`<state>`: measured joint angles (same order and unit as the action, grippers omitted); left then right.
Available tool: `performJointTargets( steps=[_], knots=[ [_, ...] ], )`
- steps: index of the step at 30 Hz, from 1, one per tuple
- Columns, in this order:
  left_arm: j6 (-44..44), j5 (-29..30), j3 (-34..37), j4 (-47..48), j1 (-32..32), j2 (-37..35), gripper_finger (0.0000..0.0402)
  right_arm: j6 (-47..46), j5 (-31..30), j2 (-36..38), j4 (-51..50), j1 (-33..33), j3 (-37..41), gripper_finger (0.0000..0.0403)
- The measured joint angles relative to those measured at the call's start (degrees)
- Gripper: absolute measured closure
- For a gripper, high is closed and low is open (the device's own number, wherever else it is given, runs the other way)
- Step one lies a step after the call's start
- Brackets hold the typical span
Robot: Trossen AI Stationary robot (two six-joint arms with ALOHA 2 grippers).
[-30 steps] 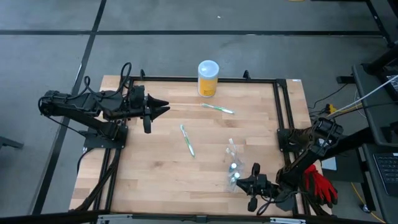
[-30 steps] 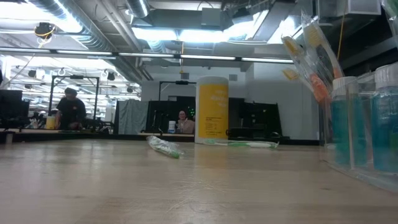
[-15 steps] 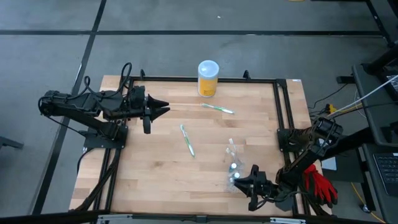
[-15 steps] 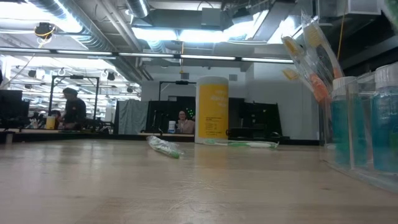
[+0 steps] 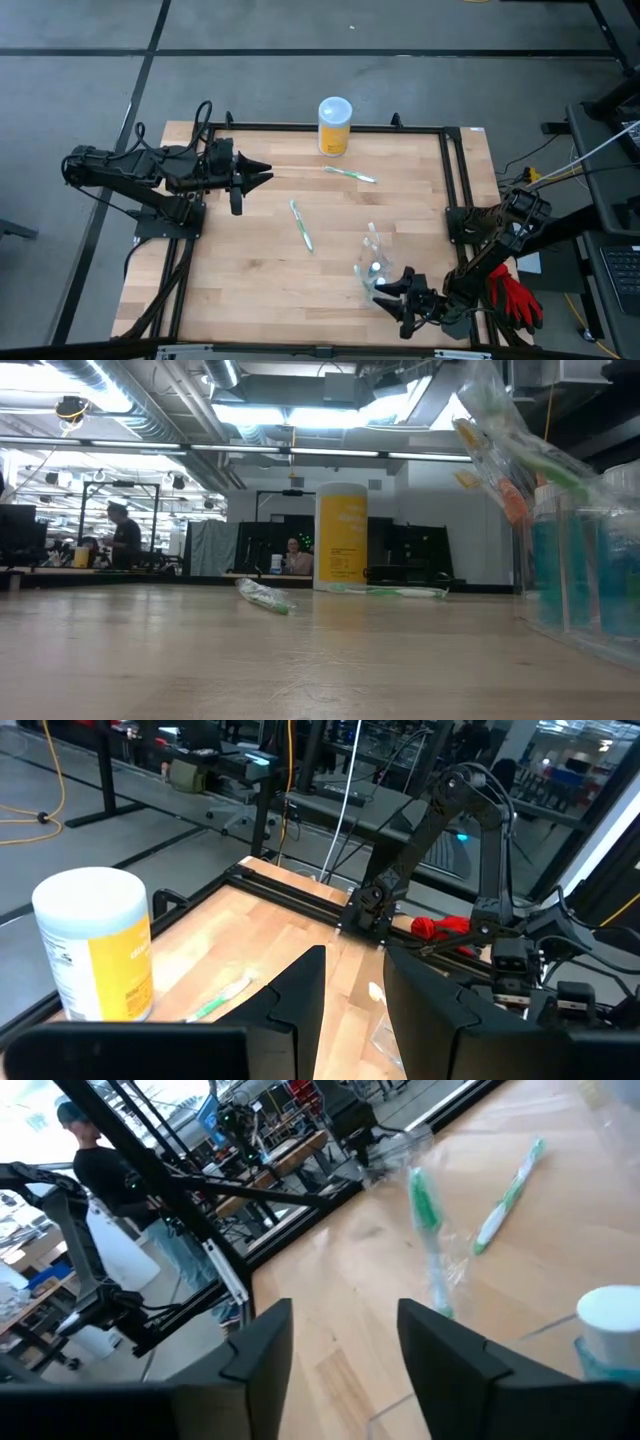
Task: Pick & Place toothbrushing station
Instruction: Put the top green toothbrush into the transparent organizer
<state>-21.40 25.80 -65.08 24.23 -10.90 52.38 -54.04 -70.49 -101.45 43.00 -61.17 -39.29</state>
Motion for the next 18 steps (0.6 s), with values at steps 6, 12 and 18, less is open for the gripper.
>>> performJointTargets(
  steps=[6, 12, 18],
  knots=[
    [0.1, 0.0, 0.0, 0.4, 0.0, 0.0, 0.0300, 0.5, -0.2, 0.0, 0.0, 0.2, 0.0, 0.0200],
    [-0.3, 0.1, 0.0, 2.0, 0.0, 0.0, 0.0300, 1.0, -7.2, 0.4, 0.4, 3.8, 0.0, 0.0199],
    [-0.3, 0.7, 0.0, 2.2, 0.0, 0.0, 0.0300, 12.1, -5.1, 8.1, 2.6, 12.9, 0.1, 0.0199]
  ],
)
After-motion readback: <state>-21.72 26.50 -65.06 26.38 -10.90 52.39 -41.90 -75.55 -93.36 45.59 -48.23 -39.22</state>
